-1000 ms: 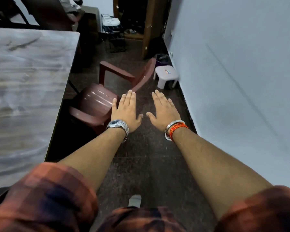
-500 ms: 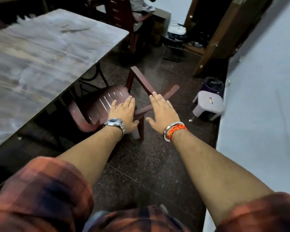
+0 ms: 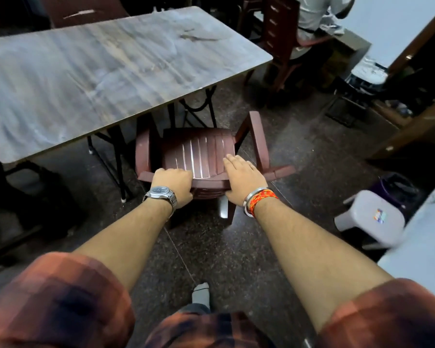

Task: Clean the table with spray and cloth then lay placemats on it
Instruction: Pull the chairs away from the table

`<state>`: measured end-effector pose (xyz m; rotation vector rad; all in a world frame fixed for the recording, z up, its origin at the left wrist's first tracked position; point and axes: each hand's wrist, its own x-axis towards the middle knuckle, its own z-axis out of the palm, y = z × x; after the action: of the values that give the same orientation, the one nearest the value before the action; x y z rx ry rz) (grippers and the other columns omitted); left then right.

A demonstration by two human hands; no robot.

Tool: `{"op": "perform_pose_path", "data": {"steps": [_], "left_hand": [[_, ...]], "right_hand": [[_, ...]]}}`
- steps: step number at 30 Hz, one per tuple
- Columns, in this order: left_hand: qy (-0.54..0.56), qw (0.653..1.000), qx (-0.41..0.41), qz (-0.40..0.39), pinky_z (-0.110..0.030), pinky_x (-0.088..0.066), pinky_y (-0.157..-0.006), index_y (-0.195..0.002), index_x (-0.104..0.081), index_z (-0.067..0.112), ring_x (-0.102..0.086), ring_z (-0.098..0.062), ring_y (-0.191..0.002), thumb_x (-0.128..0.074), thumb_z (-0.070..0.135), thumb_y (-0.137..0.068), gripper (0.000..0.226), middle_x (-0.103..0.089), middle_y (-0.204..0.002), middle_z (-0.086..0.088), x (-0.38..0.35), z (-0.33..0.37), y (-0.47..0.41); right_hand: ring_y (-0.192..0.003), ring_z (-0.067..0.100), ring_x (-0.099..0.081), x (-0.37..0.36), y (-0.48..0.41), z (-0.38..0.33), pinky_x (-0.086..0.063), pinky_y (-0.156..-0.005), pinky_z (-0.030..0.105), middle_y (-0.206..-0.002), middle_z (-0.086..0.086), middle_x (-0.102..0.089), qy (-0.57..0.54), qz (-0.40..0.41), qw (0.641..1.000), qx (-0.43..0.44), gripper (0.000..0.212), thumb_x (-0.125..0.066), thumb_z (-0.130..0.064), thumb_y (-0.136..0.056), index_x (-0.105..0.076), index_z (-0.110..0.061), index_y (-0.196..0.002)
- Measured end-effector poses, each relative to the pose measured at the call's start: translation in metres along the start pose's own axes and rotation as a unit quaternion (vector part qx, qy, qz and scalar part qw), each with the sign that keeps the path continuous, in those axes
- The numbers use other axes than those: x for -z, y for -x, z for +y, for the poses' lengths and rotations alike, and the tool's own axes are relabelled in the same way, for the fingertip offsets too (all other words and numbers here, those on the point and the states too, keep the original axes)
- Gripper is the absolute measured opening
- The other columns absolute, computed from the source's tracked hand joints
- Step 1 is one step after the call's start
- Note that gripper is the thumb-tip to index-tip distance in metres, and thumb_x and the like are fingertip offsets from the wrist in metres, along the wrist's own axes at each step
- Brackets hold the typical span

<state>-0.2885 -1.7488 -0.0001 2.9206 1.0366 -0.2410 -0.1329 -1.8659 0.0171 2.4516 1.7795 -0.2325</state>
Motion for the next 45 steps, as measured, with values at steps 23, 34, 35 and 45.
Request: {"op": "perform_pose_path", "data": {"steps": [23,34,35,45], "left_hand": [[-0.024,0.979,0.199,-0.037,-0.03,-0.044,-0.067,-0.092,-0.065,0.02,-0.066,-0.029,-0.087,-0.058,0.024,-0.077,0.017,-0.069,-0.093,-0.004,0.012,0.11,-0.021],[-0.045,0.978,0.199,-0.051,-0.032,-0.045,-0.069,-0.094,-0.064,0.021,-0.066,-0.025,-0.094,-0.055,0.029,-0.081,0.019,-0.069,-0.099,0.0,0.003,0.202,-0.037],[-0.044,0.979,0.19,-0.051,-0.033,-0.047,-0.072,-0.093,-0.064,0.021,-0.066,-0.025,-0.095,-0.054,0.029,-0.081,0.018,-0.069,-0.099,0.0,0.0,0.2,-0.035],[-0.024,0.978,0.2,-0.046,-0.035,-0.051,-0.075,-0.101,-0.06,0.025,-0.066,-0.024,-0.098,-0.049,0.029,-0.085,0.02,-0.067,-0.106,0.004,0.009,0.194,-0.048]], "right_hand": [[-0.095,0.035,-0.063,0.008,-0.03,0.131,-0.048,-0.076,0.038,-0.105,0.008,-0.066,0.079,-0.043,0.965,0.245,0.025,-0.056,-0.026,-0.079,-0.059,-0.016,-0.101],[-0.095,0.037,-0.062,0.009,-0.022,0.212,-0.044,-0.074,0.038,-0.106,0.013,-0.066,0.107,-0.065,0.95,0.288,0.022,-0.052,-0.016,-0.085,-0.061,-0.011,-0.104],[-0.095,0.037,-0.062,0.009,-0.021,0.211,-0.044,-0.075,0.039,-0.106,0.014,-0.065,0.106,-0.062,0.948,0.292,0.022,-0.051,-0.016,-0.086,-0.061,-0.01,-0.104],[-0.093,0.038,-0.063,0.007,-0.037,0.217,-0.044,-0.073,0.039,-0.105,0.014,-0.066,0.085,-0.026,0.942,0.323,0.021,-0.046,-0.015,-0.089,-0.059,-0.008,-0.104]]}}
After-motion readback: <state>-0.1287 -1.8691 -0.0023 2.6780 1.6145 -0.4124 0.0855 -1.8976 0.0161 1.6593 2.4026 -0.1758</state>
